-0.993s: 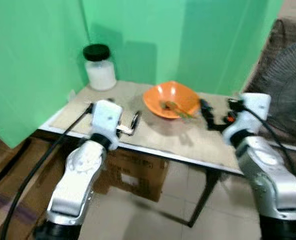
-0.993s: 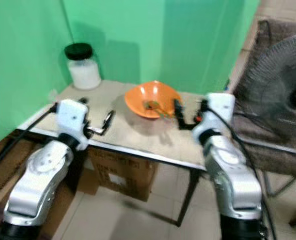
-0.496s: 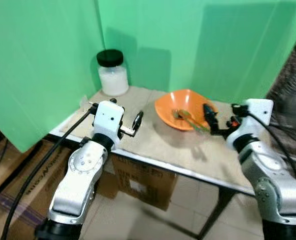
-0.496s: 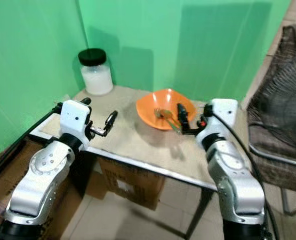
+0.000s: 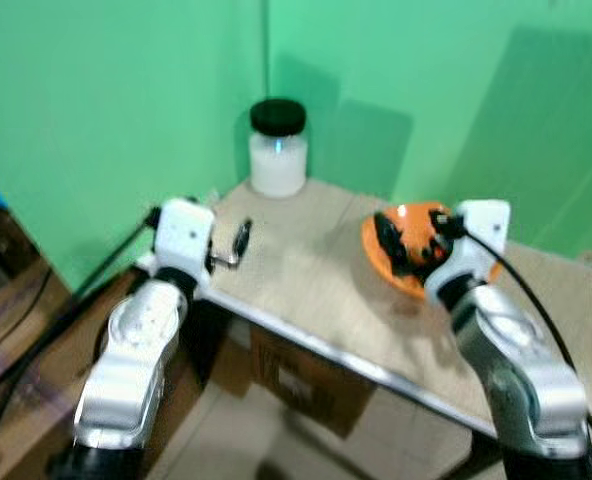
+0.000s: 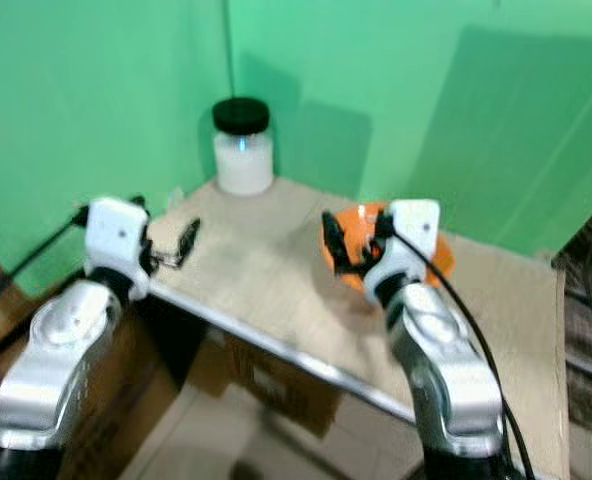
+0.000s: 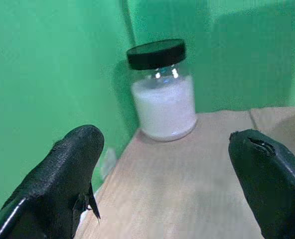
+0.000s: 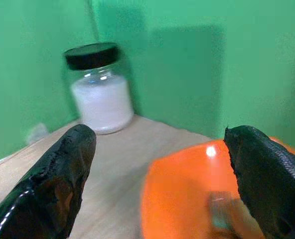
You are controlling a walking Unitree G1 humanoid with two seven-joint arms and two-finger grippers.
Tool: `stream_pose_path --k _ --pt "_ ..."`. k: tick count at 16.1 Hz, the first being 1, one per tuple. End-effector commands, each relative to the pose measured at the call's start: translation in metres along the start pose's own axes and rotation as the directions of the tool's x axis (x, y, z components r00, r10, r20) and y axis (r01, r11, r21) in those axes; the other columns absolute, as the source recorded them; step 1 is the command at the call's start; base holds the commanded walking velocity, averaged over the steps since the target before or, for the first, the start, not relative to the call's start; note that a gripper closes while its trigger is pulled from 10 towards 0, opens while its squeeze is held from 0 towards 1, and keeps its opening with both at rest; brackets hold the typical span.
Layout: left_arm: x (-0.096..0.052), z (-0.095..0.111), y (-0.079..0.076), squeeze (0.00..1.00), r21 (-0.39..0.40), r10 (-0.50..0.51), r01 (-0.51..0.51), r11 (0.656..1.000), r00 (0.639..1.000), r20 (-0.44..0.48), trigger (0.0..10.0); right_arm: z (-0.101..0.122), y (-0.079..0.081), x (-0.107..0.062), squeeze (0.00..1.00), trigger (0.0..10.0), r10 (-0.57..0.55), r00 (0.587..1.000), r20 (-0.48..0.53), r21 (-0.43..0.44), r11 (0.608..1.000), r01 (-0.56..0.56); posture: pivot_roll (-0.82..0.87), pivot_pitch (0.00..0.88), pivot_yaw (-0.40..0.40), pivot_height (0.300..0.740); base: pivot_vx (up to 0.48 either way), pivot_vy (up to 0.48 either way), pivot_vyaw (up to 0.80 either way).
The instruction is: Setting the table
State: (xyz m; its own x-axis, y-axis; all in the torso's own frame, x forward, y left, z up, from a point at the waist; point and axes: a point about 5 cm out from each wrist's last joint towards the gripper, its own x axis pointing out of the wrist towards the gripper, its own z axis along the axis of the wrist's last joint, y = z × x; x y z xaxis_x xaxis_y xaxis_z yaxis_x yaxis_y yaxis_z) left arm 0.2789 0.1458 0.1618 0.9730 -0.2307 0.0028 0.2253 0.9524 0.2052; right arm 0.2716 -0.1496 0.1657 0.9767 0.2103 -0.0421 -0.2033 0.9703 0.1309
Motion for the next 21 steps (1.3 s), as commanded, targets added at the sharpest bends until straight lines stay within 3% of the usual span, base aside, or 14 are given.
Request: stream_pose_path --k 1,5,9,12,14,18,21 --pt "0.001 0.000 -0.006 0.00 -0.026 -0.006 0.005 1.000 1.000 -0.013 10.0 0.001 -0.008 -0.005 0.00 10.0 -0.036 0.999 0.001 0.005 0.999 0.036 0.03 0.000 -0.005 0.740 0.000 0.000 0.00" --pt "0.001 0.000 -0.009 0.00 -0.012 -0.006 0.006 1.000 1.000 -0.007 10.0 0.001 -0.010 -0.009 0.00 10.0 -0.038 0.999 -0.017 -0.034 0.999 0.038 0.02 0.000 -0.005 0.740 0.000 0.000 0.00" --pt "0.004 0.001 -0.010 0.00 -0.017 -0.001 0.001 1.000 1.000 -0.007 10.0 0.002 -0.011 -0.007 0.00 10.0 -0.027 0.999 -0.037 -0.046 0.999 0.025 0.02 0.000 -0.012 0.740 0.000 -0.466 0.40" --pt "0.000 -0.002 -0.012 0.00 -0.016 -0.018 0.018 1.000 1.000 -0.024 10.0 -0.003 -0.007 0.000 0.00 10.0 0.044 0.986 -0.158 -0.147 0.987 -0.067 0.03 0.000 -0.022 0.740 0.000 0.000 0.00" --pt "-0.003 -0.004 -0.012 0.00 -0.012 -0.034 0.033 0.999 0.999 -0.033 10.0 -0.003 -0.005 0.003 0.00 10.0 0.067 0.978 -0.200 -0.115 0.989 -0.091 0.04 0.000 -0.031 0.740 0.000 0.000 0.00" --pt "-0.014 -0.009 -0.019 0.00 -0.017 -0.207 0.207 0.978 0.975 -0.077 10.0 -0.001 -0.001 0.013 0.00 10.0 0.090 0.911 -0.403 -0.102 0.984 -0.143 0.07 0.000 -0.054 0.740 0.000 0.000 0.00" --pt "-0.024 -0.012 -0.026 0.00 -0.005 -0.404 0.405 0.914 0.909 -0.104 10.0 0.010 -0.008 0.029 0.00 10.0 0.023 0.860 -0.510 -0.071 0.995 -0.069 0.06 0.000 -0.057 0.740 0.000 0.000 0.00"
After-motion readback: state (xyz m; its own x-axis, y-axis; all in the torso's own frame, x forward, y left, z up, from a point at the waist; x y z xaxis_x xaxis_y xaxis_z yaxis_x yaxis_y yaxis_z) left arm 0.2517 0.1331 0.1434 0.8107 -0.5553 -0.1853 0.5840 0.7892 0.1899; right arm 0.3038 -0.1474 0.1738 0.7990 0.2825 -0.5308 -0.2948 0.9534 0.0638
